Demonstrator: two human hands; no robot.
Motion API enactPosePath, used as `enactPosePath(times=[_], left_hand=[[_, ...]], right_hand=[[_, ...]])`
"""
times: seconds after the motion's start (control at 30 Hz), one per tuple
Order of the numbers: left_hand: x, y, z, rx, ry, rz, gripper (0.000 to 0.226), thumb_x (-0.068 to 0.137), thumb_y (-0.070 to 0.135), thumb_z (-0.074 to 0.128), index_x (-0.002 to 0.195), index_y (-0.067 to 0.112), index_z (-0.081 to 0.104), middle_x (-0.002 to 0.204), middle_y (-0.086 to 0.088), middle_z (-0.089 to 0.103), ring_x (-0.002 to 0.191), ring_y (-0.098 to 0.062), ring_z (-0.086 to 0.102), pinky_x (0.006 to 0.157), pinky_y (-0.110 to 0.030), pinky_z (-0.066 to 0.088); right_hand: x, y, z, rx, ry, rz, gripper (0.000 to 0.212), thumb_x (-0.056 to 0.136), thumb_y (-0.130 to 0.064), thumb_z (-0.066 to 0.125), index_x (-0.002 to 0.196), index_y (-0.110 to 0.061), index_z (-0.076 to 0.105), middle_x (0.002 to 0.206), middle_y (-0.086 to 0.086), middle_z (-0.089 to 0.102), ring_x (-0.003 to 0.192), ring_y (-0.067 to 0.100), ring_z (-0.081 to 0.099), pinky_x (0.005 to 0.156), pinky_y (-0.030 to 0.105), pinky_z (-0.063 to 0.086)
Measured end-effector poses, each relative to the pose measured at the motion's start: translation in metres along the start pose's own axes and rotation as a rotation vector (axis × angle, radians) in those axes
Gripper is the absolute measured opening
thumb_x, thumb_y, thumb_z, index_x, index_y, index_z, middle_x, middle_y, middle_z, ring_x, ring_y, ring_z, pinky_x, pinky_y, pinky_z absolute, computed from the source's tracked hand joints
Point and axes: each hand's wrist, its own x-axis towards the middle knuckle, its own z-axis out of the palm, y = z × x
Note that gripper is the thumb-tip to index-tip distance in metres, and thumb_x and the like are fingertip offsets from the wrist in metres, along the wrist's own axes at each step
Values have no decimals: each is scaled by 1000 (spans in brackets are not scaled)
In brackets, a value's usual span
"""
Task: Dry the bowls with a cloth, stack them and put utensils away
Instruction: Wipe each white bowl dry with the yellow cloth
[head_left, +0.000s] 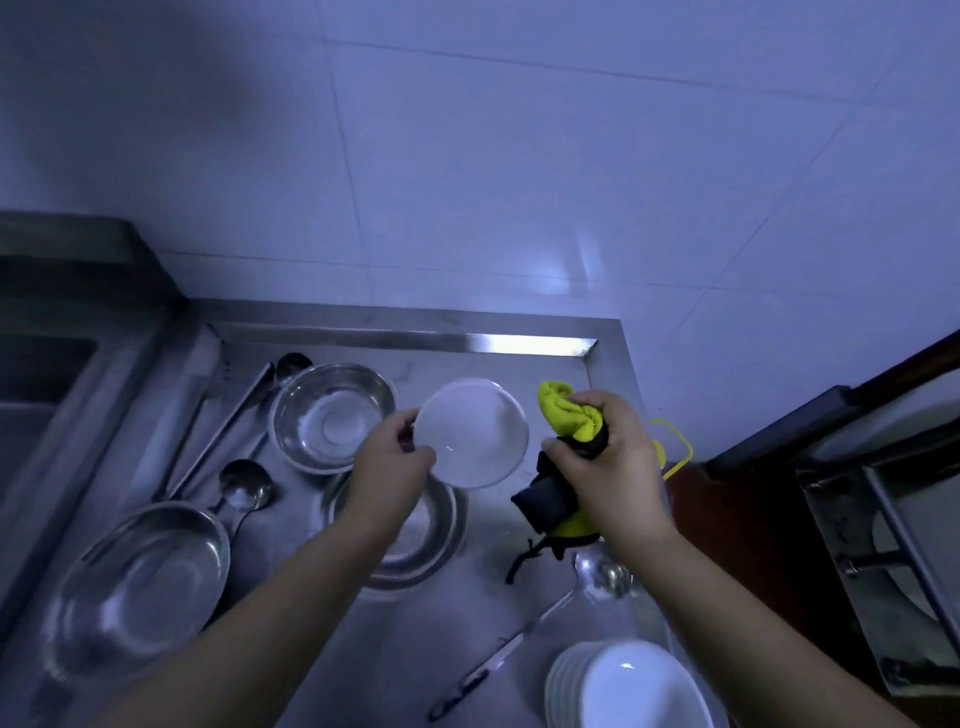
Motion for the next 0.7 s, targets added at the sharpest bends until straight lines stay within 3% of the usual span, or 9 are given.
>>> enactPosePath(times=[0.1, 0.17, 0.27, 0.37, 0.47, 0.6, 0.7], left_hand=[[-30, 31, -47, -1, -28, 213, 44, 81, -8, 52, 110, 25, 59, 100, 11, 64, 87, 0, 61, 65, -10, 48], [-46, 48, -80, 27, -48, 326, 48, 80, -8, 54, 116, 24, 59, 106, 11, 63, 88, 5, 61, 65, -8, 48], [-64, 66, -127, 61, -106, 463, 53, 76, 0, 59, 115, 36, 56, 118, 12, 61, 100, 6, 60, 79, -14, 49], [-77, 78, -166, 172, -157, 536, 57, 71, 12, 62, 104, 56, 47, 121, 22, 57, 110, 1, 58, 93, -32, 50], [-86, 86, -199, 273, -154, 591, 65, 70, 6, 70, 103, 57, 45, 116, 28, 53, 111, 6, 53, 92, -36, 52], [-101, 92, -234, 216, -137, 603, 71, 63, 5, 77, 105, 55, 49, 115, 19, 56, 107, 7, 54, 84, -24, 53], [-109, 95, -249, 179, -56, 585, 70, 55, 18, 79, 106, 56, 49, 106, 13, 62, 96, 3, 59, 78, -18, 49]], right_hand=[[-13, -42, 16, 87, 28, -43, 40, 74, -6, 77, 98, -29, 55, 97, -6, 61, 86, 7, 58, 73, 8, 42], [-24, -70, 23, 146, 58, -88, 35, 77, -8, 75, 94, -31, 56, 92, -8, 62, 84, 2, 58, 71, 8, 42], [-38, -109, 32, 232, 70, -126, 33, 79, -7, 73, 90, -33, 54, 87, -11, 61, 77, -3, 59, 68, 9, 43], [-48, -140, 44, 306, 39, -152, 32, 81, -1, 70, 90, -27, 54, 78, -10, 63, 67, -4, 61, 62, 11, 45], [-56, -164, 56, 324, 12, -180, 34, 80, -2, 70, 91, -29, 53, 80, -1, 65, 70, 5, 65, 65, 19, 48], [-76, -187, 71, 310, 65, -193, 35, 77, -11, 74, 91, -35, 51, 94, 0, 62, 84, 14, 61, 76, 34, 51], [-97, -207, 81, 297, 224, -363, 33, 73, -27, 71, 94, -36, 48, 101, -19, 52, 93, 5, 53, 80, 20, 43]])
